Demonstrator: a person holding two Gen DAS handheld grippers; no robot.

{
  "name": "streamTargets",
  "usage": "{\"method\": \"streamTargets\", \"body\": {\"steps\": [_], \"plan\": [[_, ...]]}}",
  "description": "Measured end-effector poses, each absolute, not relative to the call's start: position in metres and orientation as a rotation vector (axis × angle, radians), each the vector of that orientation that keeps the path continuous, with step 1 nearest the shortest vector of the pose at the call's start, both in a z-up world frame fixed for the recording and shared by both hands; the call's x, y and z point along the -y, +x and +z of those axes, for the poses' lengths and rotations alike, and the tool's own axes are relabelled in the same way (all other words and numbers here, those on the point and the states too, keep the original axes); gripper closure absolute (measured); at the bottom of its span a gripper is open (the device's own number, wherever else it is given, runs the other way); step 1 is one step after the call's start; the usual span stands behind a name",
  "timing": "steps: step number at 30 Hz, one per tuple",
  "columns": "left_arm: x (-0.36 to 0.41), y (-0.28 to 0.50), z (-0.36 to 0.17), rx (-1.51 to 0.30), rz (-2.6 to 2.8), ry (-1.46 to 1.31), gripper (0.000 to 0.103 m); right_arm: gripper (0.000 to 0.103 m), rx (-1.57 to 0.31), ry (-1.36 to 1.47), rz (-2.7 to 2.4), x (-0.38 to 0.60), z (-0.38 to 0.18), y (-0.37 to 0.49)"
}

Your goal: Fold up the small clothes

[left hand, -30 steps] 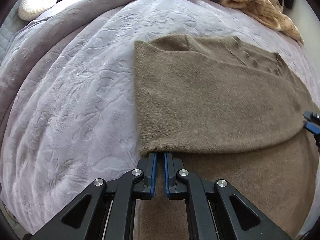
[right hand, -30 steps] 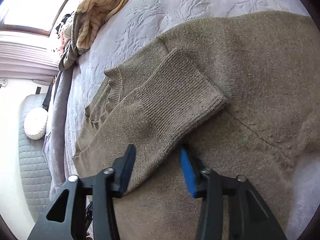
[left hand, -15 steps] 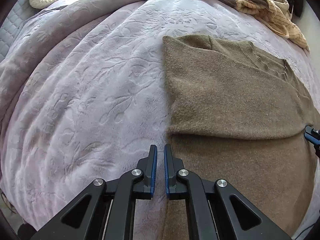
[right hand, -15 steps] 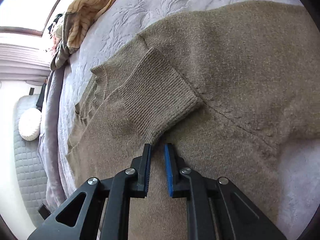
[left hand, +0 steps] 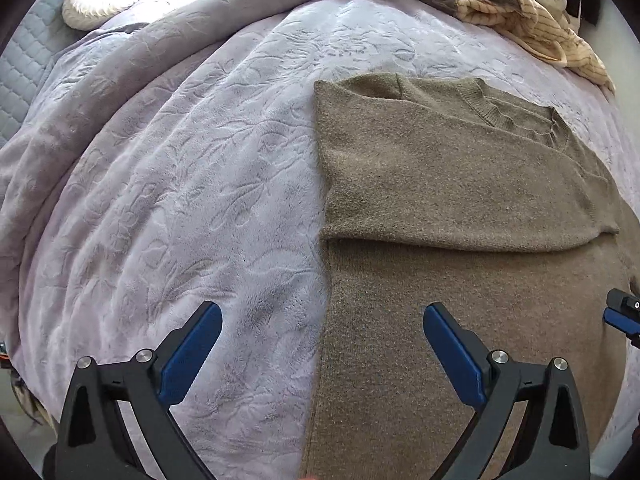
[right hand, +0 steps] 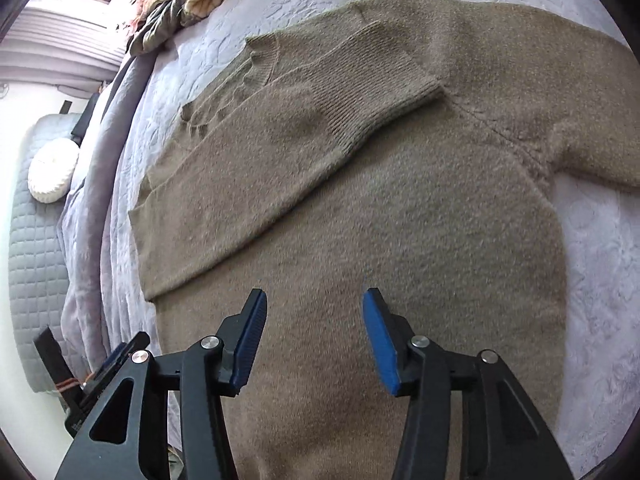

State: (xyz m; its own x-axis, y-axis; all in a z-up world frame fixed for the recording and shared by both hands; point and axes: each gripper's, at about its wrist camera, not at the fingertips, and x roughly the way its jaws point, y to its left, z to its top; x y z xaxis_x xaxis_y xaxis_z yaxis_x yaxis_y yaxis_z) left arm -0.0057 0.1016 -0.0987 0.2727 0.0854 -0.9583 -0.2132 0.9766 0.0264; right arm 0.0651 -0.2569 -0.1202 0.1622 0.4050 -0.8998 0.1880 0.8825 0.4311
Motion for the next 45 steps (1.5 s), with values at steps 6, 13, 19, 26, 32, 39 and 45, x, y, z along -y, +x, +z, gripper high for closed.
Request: {"method": "streamTargets", "body": {"steps": [6, 13, 19, 26, 32, 39, 45], "plan": [[-0.105, 0.017, -0.106, -1.359, 0.198, -0.115, 0.002, 0.044, -1.438, 0.474, 0.178, 0.256, -0.115, 0.045], [-0.105, 0.039, -0.107, -1.338, 0.165, -0.142, 0.002, 0.044, -1.435, 0.535, 0.128, 0.283, -0.112, 0.028], [-0.15, 0.081, -0.129, -1.314, 0.337, -0.184, 0.002, 0.044, -1.435, 0.542, 0.105, 0.303, -0.11, 0.015], [-0.172, 0.076, -0.155, -1.373, 0.367, -0.176, 0.0, 0.044, -1.437, 0.559, 0.101, 0.307, -0.111, 0.01], [-0.158, 0.067, -0.136, -1.397, 0.336, -0.111, 0.0, 0.044, -1.418, 0.591, 0.106, 0.309, -0.108, 0.012], [-0.087, 0.052, -0.101, -1.38, 0.177, -0.078, 0.0, 0.044, -1.387, 0.705, 0.079, 0.328, -0.11, 0.01], [-0.004, 0.059, -0.087, -1.378, 0.0, -0.007, 0.0, 0.044, -1.322, 0.817, 0.025, 0.367, -0.111, -0.003]]}}
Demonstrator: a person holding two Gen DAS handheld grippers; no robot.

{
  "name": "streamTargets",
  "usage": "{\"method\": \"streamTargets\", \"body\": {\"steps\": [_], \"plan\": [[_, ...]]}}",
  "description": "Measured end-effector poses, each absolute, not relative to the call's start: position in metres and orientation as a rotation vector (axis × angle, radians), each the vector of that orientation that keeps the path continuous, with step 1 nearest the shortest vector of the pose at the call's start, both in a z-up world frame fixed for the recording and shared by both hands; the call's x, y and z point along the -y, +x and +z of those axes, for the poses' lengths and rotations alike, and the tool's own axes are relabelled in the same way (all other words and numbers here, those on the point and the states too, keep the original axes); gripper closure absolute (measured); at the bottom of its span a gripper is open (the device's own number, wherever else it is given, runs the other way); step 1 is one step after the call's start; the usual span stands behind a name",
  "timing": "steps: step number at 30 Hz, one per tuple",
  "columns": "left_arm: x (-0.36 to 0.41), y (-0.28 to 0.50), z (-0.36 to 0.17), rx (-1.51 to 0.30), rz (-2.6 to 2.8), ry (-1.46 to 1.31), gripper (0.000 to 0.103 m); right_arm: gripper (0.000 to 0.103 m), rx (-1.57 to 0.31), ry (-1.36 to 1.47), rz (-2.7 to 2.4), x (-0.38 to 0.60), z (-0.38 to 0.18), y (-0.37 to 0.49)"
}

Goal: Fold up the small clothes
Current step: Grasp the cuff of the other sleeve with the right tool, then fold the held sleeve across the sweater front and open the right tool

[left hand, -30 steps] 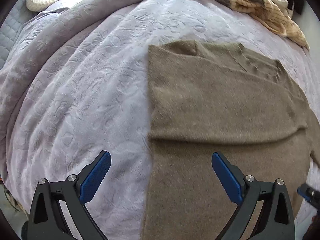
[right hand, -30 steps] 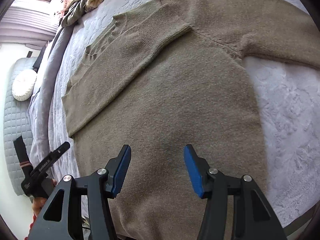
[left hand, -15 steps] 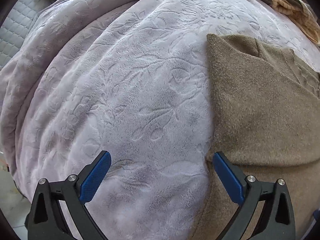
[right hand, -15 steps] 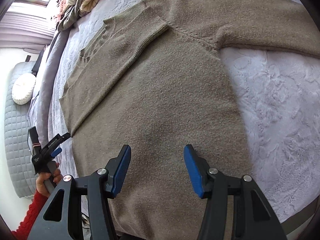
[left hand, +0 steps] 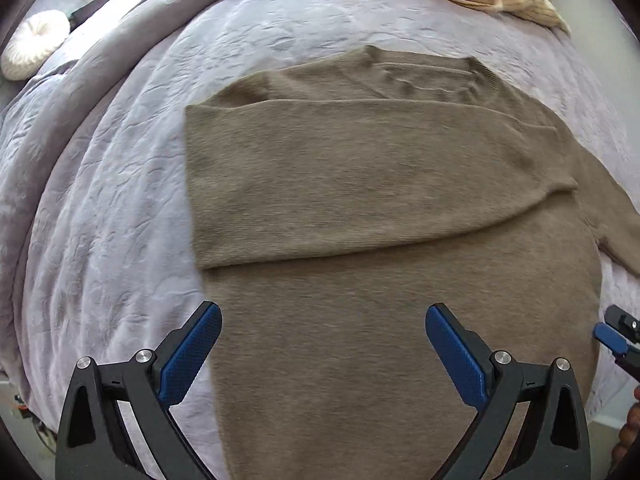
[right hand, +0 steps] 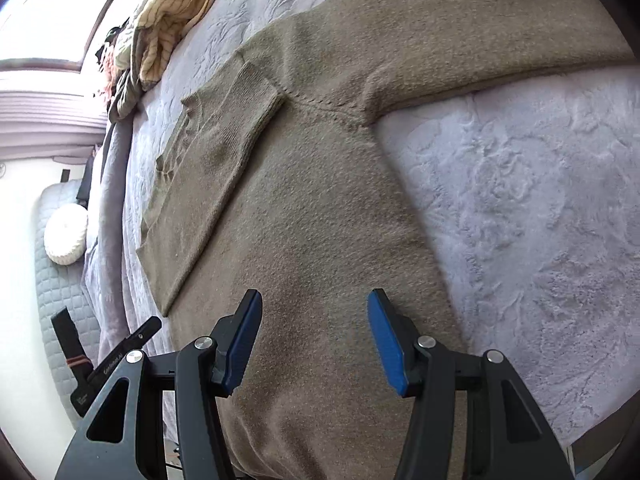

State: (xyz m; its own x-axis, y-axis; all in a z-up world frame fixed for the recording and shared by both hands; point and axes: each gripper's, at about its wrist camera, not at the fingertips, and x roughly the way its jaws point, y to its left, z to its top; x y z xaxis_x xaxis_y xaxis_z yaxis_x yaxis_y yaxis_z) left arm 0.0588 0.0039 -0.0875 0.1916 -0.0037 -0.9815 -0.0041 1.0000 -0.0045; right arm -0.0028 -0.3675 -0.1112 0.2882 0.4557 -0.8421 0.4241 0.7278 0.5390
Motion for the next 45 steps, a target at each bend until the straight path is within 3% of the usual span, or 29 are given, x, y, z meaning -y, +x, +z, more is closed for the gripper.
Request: {"method": "streamTargets", "body": {"steps": [3, 26, 27, 28, 29, 30, 36, 45], "plan": [[0.034, 0.06, -0.088, -1.385, -0.081, 0.033, 0.0, 0.033, -1.266, 0.902, -0.008, 0.395, -0.113, -0.011], [0.161, 0.087, -0.095, -1.396, -0.273, 0.059, 0.0, 0.034, -0.73, 1.321, -0.387, 0.652, -0.107, -0.032], [0.163, 0.088, -0.096, -1.398, -0.274, 0.058, 0.0, 0.038, -0.712, 1.357, -0.386, 0.656, -0.11, -0.032], [0.163, 0.089, -0.097, -1.402, -0.275, 0.053, 0.0, 0.059, -0.697, 1.398, -0.375, 0.656, -0.113, -0.031], [0.164, 0.089, -0.098, -1.405, -0.274, 0.044, 0.0, 0.088, -0.691, 1.434, -0.359, 0.656, -0.116, -0.03], [0.163, 0.09, -0.099, -1.409, -0.272, 0.029, 0.0, 0.097, -0.675, 1.469, -0.342, 0.656, -0.119, -0.029], [0.142, 0.087, -0.093, -1.384, -0.244, -0.033, 0.0, 0.097, -0.627, 1.446, -0.119, 0.634, -0.095, 0.001], [0.085, 0.085, -0.087, -1.344, -0.151, -0.128, 0.0, 0.097, -0.761, 1.132, 0.259, 0.508, -0.032, 0.124]]}}
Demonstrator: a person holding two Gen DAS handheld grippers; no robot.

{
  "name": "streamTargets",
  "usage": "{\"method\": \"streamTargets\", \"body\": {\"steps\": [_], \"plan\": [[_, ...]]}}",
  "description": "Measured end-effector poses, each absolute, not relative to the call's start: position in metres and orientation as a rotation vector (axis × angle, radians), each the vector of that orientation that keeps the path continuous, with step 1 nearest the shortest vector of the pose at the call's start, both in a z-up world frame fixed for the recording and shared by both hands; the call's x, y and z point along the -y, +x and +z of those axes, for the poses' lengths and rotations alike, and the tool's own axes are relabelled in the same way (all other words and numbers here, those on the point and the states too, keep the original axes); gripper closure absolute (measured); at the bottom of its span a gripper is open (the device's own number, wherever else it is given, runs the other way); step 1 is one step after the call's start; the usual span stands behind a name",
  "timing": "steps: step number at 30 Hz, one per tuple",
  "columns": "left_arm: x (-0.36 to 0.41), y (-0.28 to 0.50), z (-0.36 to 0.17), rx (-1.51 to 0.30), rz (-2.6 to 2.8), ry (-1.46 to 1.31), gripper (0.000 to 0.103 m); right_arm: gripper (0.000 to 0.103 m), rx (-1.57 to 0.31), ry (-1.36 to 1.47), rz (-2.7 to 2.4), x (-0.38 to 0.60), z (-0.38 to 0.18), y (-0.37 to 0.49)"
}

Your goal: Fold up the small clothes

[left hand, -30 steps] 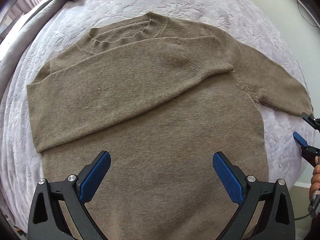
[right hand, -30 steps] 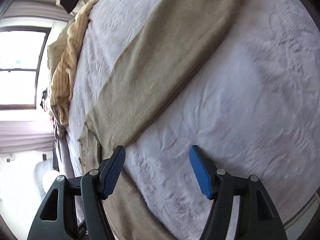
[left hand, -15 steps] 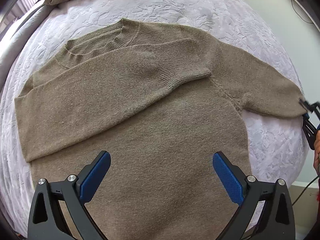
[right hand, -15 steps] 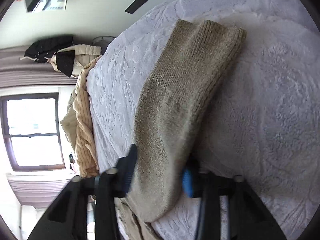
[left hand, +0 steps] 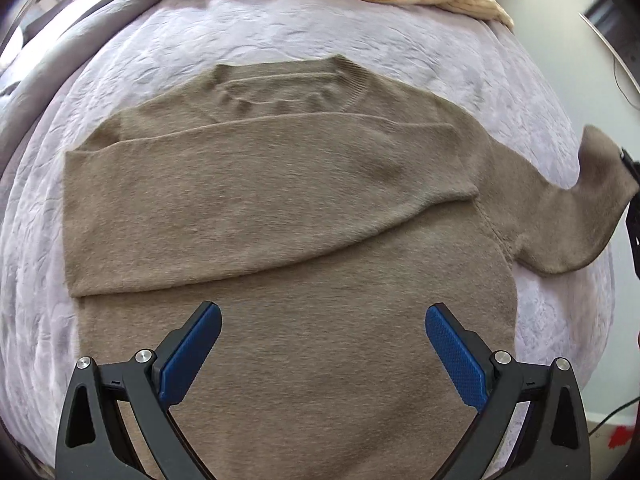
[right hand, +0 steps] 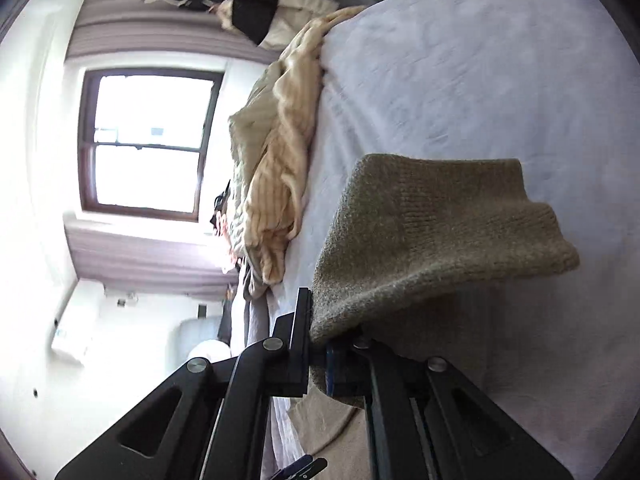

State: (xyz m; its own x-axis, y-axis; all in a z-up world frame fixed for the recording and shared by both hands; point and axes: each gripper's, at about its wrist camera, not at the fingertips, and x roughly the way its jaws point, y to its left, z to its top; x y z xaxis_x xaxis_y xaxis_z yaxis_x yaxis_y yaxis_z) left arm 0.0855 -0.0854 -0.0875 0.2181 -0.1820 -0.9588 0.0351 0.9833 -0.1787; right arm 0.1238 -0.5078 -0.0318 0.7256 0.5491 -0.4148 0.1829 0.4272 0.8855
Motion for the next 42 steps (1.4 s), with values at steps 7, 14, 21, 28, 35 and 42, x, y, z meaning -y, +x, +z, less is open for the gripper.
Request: {"method": "streamTargets", "body": {"steps": [7, 14, 21, 28, 35, 42], "plan": [[0.019, 0.077, -0.09, -1.323, -0.032, -0.189, 0.0, 0.097, -0.967, 0.741, 0.529, 0.333, -0.027, 0.197], [-0.04, 0.064, -0.108, -1.327, 0.089, -0.25, 0.0, 0.093, -1.246, 0.359, 0.571, 0.192, -0.107, 0.213], [-0.075, 0.048, -0.121, -1.326, 0.125, -0.323, 0.001, 0.048, -1.297, 0.59, 0.39, 0.213, -0.135, 0.192], [-0.106, 0.036, -0.111, -1.294, 0.145, -0.348, 0.001, 0.094, -1.228, 0.577, 0.302, 0.211, -0.114, 0.21], [-0.129, 0.036, -0.111, -1.293, 0.184, -0.371, 0.001, 0.094, -1.218, 0.005, 0.572, 0.096, -0.106, 0.178], [-0.128, 0.041, -0.112, -1.287, 0.136, -0.42, 0.0, 0.08, -1.293, -0.292, 0.653, 0.064, -0.13, 0.131]]}}
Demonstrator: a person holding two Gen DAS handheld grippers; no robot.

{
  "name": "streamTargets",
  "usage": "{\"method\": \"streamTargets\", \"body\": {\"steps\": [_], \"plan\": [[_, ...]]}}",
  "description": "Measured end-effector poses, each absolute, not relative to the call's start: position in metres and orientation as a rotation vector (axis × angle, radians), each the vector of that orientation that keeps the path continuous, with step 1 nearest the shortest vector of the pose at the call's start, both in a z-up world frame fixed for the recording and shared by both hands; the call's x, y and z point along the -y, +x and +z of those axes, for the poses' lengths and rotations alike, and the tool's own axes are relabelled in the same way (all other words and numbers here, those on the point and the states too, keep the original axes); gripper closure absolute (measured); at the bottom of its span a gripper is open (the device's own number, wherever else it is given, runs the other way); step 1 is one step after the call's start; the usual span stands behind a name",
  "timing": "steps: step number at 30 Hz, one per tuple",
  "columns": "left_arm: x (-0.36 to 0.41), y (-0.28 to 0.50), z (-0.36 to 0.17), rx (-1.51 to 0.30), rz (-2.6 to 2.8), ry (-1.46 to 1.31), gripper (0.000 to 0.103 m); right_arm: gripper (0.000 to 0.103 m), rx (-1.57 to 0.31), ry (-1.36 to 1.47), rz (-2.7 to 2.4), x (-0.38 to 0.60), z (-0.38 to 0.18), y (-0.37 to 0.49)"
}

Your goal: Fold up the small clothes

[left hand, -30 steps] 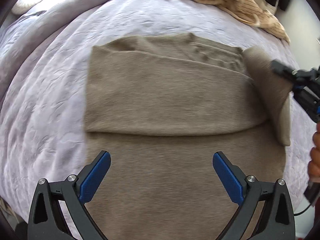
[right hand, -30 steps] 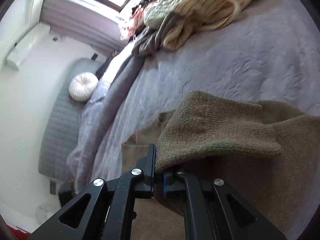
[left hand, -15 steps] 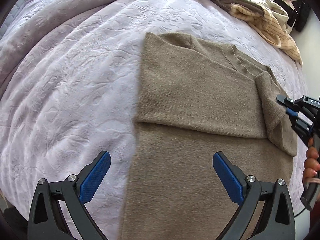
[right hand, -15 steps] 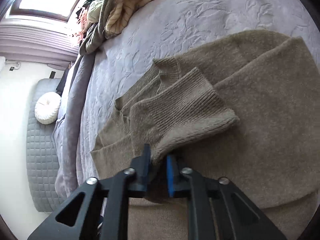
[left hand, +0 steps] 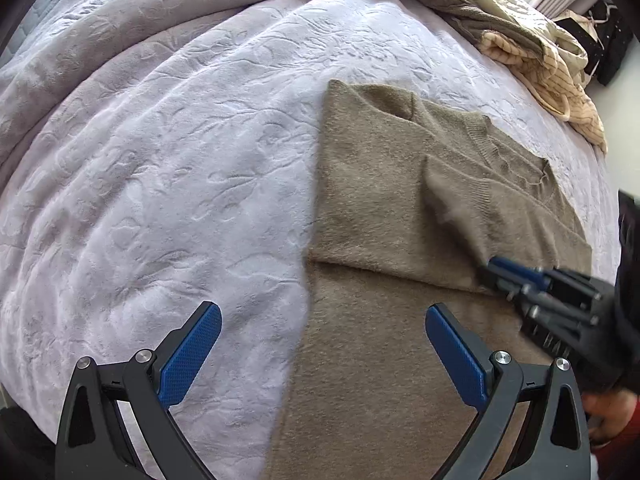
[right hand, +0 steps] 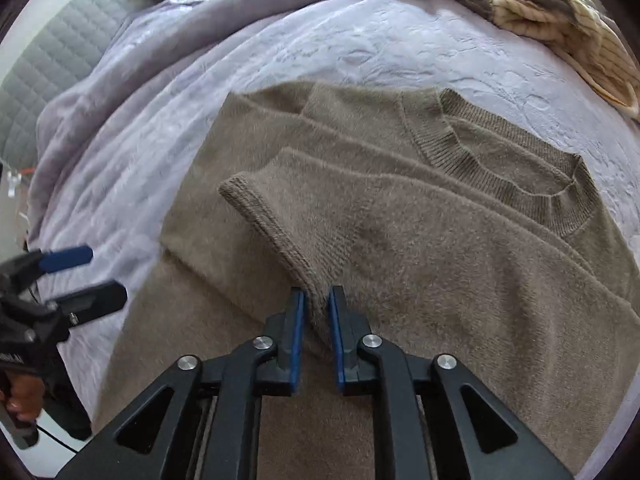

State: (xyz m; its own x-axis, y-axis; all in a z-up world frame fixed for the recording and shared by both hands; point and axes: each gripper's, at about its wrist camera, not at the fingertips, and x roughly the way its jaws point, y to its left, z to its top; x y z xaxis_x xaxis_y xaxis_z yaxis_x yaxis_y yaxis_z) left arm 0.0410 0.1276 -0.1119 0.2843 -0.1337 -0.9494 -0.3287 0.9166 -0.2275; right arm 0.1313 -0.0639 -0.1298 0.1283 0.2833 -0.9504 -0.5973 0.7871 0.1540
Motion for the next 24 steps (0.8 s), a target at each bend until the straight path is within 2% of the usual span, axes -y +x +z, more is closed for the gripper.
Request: {"method": "streamTargets", "body": {"steps": [2, 3, 7, 14, 17, 19, 20, 21, 24], "plan": [[-0.122, 0.049, -0.113, -1.288, 0.097, -0.46, 0.001, 0.064, -1.294, -0.263, 0.654, 0.072, -0.124, 0.125], [-0.119, 0.054, -0.114, -1.287, 0.072, -0.487, 0.001, 0.062, -1.3, -0.229, 0.642, 0.08, -0.122, 0.123], [-0.102, 0.079, -0.122, -1.292, -0.014, -0.581, 0.001, 0.062, -1.338, -0.045, 0.56, 0.126, -0.115, 0.118], [-0.087, 0.116, -0.14, -1.307, -0.07, -0.709, 0.002, 0.061, -1.357, 0.439, 0.301, 0.253, -0.118, 0.095], [-0.087, 0.124, -0.148, -1.33, -0.056, -0.739, 0.03, 0.06, -1.301, 0.697, 0.163, 0.313, -0.124, 0.078], [-0.091, 0.126, -0.153, -1.329, -0.069, -0.807, 0.074, 0.06, -1.25, 0.861, 0.081, 0.344, -0.133, 0.069], [-0.094, 0.127, -0.156, -1.327, -0.088, -0.851, 0.084, 0.06, -1.221, 0.943, 0.042, 0.359, -0.139, 0.065], [-0.097, 0.126, -0.158, -1.322, -0.101, -0.893, 0.091, 0.06, -1.19, 1.021, 0.012, 0.371, -0.145, 0.063], [-0.098, 0.124, -0.15, -1.293, -0.094, -0.878, 0.091, 0.062, -1.116, 1.227, -0.034, 0.395, -0.163, 0.063]]}}
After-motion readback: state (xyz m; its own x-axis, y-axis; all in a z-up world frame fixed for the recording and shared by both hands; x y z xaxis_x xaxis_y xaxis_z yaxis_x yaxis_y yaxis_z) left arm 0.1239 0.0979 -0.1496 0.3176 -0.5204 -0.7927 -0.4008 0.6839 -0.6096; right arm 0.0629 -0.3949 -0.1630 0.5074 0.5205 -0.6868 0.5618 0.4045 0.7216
